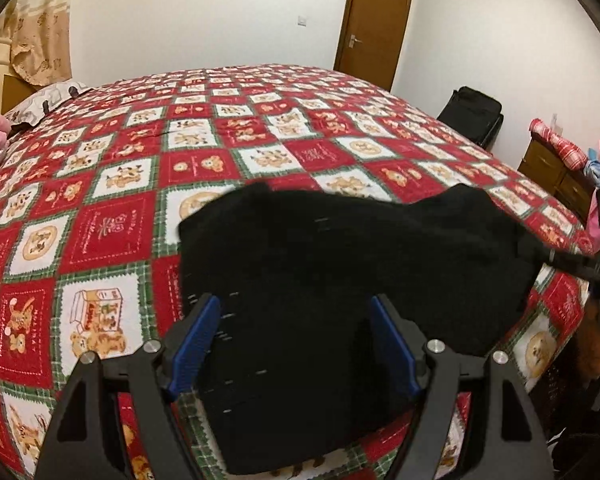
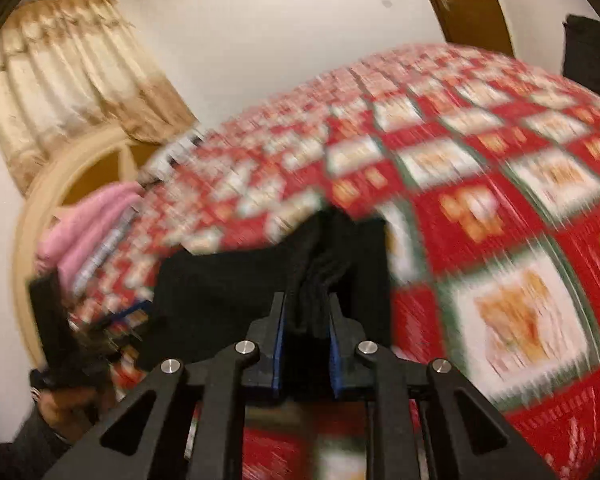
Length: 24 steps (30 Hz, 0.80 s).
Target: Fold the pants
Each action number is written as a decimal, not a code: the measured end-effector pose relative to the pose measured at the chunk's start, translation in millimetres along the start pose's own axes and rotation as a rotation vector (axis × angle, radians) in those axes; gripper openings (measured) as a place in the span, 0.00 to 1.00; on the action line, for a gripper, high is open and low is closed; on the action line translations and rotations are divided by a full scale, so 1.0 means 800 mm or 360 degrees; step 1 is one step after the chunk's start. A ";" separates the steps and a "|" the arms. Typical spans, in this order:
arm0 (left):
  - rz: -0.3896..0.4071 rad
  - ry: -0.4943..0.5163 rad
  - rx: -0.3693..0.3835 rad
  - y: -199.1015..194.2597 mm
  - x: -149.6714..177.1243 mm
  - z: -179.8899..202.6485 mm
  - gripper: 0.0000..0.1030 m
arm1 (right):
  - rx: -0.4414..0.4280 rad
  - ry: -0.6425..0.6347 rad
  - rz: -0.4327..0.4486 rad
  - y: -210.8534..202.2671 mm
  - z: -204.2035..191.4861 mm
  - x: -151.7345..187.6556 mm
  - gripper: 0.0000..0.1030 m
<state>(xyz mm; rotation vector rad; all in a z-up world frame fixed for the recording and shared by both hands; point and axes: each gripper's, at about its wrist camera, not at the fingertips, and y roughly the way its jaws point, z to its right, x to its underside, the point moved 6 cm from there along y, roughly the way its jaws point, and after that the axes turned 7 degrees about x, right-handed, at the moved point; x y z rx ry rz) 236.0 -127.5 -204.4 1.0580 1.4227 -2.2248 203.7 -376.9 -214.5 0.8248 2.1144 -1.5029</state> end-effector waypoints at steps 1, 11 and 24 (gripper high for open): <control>-0.0008 -0.0001 -0.0002 0.003 0.002 -0.001 0.77 | 0.0025 -0.0007 -0.0045 0.004 0.008 0.008 0.19; -0.0024 -0.0032 -0.0012 0.008 0.012 -0.008 0.77 | 0.0154 0.0043 0.0189 -0.035 0.026 -0.032 0.61; -0.0044 -0.0103 -0.0043 0.014 0.023 -0.029 0.94 | 0.0019 0.0019 0.0050 0.049 -0.004 -0.066 0.14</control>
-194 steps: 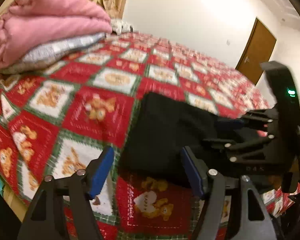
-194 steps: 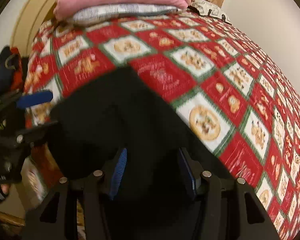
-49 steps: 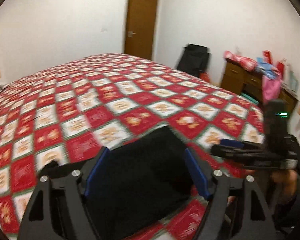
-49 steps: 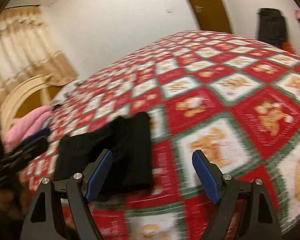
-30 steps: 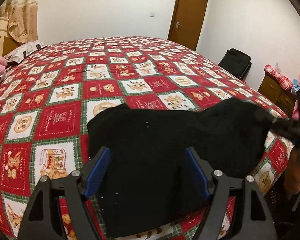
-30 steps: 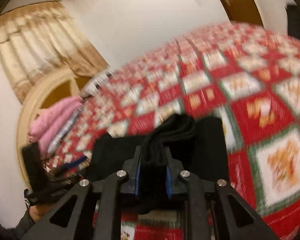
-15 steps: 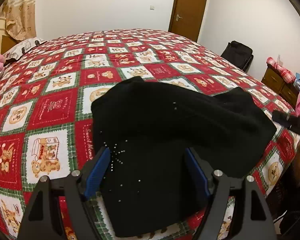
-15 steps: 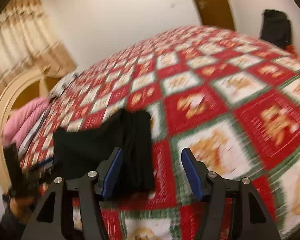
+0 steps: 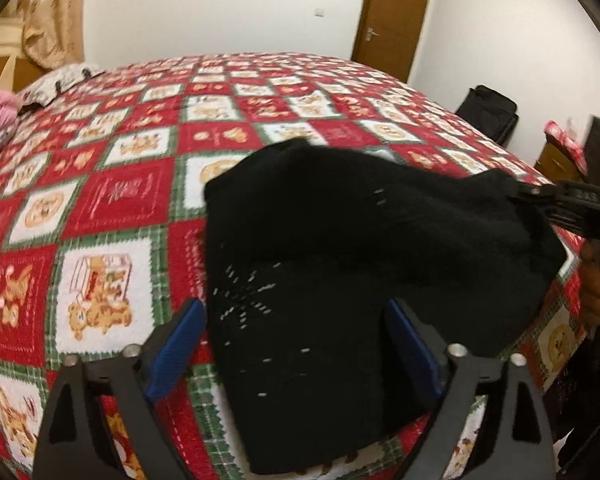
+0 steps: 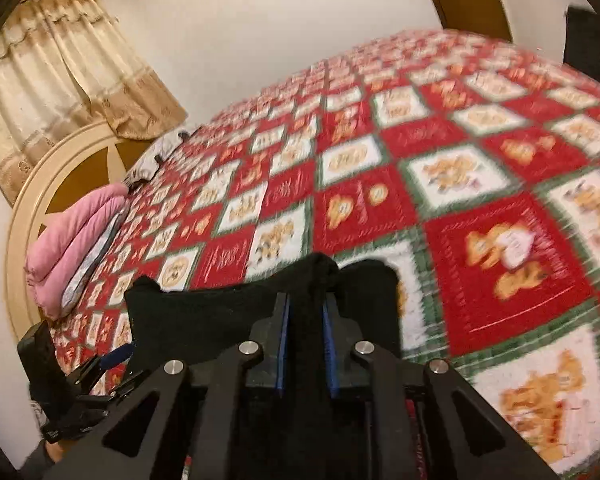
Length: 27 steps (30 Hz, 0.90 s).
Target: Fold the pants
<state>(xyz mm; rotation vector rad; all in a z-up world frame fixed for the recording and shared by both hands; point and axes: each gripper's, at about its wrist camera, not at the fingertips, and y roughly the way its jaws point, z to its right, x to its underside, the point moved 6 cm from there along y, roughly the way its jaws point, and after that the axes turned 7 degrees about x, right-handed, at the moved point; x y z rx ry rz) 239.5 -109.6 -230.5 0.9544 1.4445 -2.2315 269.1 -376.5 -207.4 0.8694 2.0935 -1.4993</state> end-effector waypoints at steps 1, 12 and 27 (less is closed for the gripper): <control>-0.0002 -0.0039 0.0025 0.002 0.002 -0.003 0.94 | 0.0042 -0.0018 0.0023 -0.002 0.003 -0.002 0.14; 0.0149 0.0147 -0.0088 -0.033 -0.048 0.017 0.95 | 0.0309 -0.0101 0.0155 -0.017 0.023 -0.009 0.53; -0.0047 0.0191 -0.0291 0.045 -0.077 -0.019 1.00 | 0.0303 -0.0499 0.0023 0.006 -0.041 0.045 0.54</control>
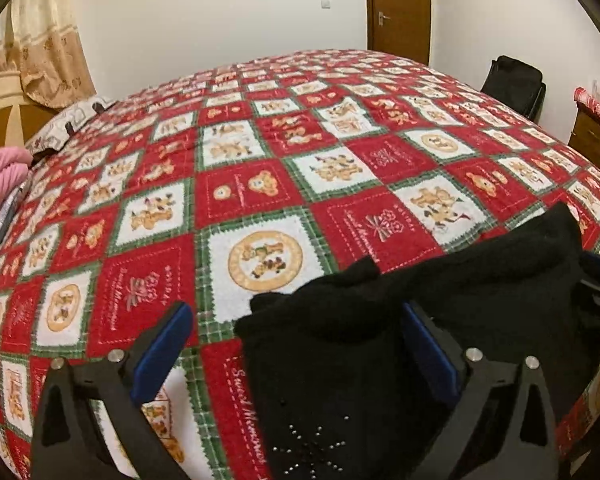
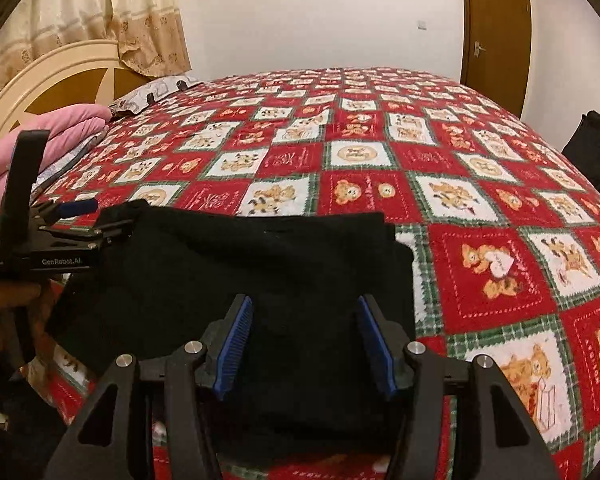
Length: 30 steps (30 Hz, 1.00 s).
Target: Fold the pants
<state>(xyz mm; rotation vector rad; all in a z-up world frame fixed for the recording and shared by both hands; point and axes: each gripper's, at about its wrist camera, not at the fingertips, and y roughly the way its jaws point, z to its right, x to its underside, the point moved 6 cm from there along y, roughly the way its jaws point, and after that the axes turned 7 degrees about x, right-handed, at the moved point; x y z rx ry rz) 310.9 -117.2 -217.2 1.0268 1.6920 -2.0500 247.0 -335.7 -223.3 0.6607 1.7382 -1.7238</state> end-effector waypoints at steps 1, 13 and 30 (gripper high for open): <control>0.0000 -0.0028 0.0017 0.000 0.001 -0.001 1.00 | -0.0005 -0.0003 -0.0006 0.001 0.001 0.001 0.54; 0.0173 -0.0010 0.0129 -0.082 0.010 0.040 1.00 | 0.0027 -0.0034 0.0018 -0.004 -0.002 0.003 0.55; 0.0064 -0.0007 0.0145 -0.052 0.051 0.055 1.00 | 0.0094 -0.0093 0.0049 -0.013 -0.006 0.001 0.56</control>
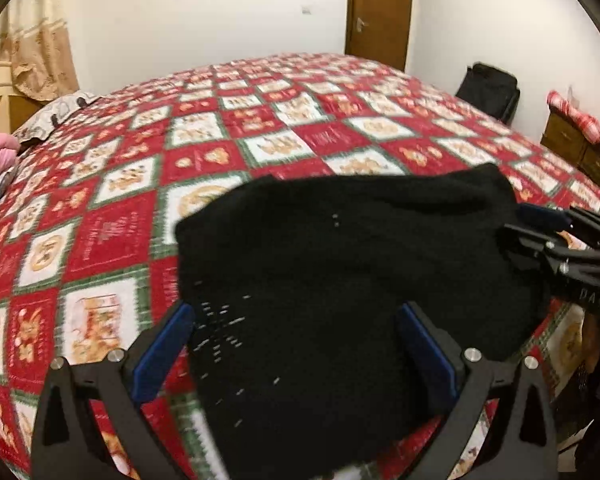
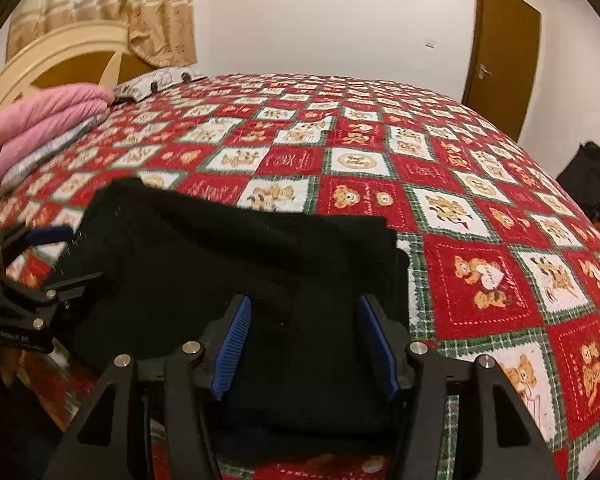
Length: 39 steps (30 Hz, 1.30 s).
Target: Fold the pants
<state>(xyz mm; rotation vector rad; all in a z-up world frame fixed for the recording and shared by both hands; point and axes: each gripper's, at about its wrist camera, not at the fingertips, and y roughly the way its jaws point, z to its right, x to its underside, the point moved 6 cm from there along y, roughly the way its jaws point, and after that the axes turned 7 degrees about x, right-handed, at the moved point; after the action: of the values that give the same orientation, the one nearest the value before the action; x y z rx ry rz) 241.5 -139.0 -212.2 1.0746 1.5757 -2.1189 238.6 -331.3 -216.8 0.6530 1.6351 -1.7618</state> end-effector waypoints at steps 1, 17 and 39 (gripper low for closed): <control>0.0032 -0.0006 -0.0011 -0.009 0.000 -0.004 1.00 | 0.0005 0.0040 0.0018 -0.007 0.002 -0.006 0.56; -0.0003 -0.0102 -0.0105 -0.008 0.026 -0.041 1.00 | -0.0397 -0.0066 -0.0231 0.065 -0.133 -0.065 0.57; -0.0027 -0.0198 -0.0135 -0.006 0.031 -0.067 1.00 | -0.0383 -0.0121 -0.0488 0.125 -0.178 -0.087 0.64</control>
<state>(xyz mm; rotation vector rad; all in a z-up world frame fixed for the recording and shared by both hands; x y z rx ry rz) 242.3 -83.8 -233.1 0.8879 1.6051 -2.0668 349.9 -183.9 -248.5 0.2304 1.9339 -1.7318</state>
